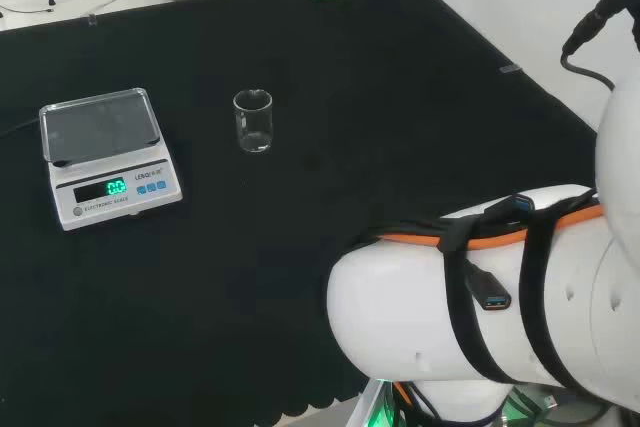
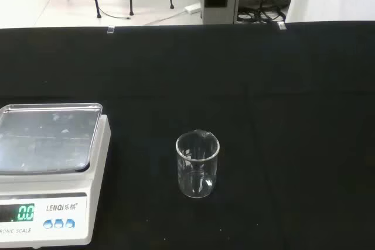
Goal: Pick up the beaker.
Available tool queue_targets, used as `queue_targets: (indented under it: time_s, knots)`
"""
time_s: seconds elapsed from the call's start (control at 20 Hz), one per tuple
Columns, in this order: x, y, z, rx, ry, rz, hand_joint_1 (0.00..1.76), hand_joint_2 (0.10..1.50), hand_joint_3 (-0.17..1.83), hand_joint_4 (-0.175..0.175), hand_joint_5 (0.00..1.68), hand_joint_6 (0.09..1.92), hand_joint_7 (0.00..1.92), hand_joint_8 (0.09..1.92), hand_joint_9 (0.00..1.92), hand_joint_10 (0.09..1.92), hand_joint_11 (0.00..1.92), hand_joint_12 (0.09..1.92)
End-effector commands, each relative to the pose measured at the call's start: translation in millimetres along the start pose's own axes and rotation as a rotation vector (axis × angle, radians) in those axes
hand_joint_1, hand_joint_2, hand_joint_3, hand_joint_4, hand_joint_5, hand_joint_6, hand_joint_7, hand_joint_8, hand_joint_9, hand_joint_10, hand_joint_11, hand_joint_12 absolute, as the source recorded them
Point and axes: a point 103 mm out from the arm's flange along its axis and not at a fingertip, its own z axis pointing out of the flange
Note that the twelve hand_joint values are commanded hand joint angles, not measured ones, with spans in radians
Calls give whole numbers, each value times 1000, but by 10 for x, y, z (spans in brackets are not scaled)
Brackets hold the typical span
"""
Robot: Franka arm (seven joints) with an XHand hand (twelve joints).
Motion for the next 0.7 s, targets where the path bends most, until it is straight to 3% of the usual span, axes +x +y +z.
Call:
queue_targets:
  time_s: [0.05,0.15,0.25,0.35,0.5,0.7]
  knots:
    - [-15,10,-2,-6,-5,-1,658,643,505,-54,332,587,470,774,496,830,291,1349]
    - [-111,70,-1,-1,5,-2,653,683,428,-55,340,557,464,777,488,842,264,1394]
    - [19,69,23,-20,-12,-5,651,697,401,-55,342,547,463,778,485,845,257,1406]
    - [-5,117,33,-8,2,-14,651,701,392,-55,343,543,462,778,484,845,256,1409]
    - [-129,378,72,33,8,-33,651,704,386,-55,343,541,462,777,484,845,255,1408]
    - [-389,580,53,-4,3,-48,650,703,379,-52,328,530,452,773,483,844,256,1408]
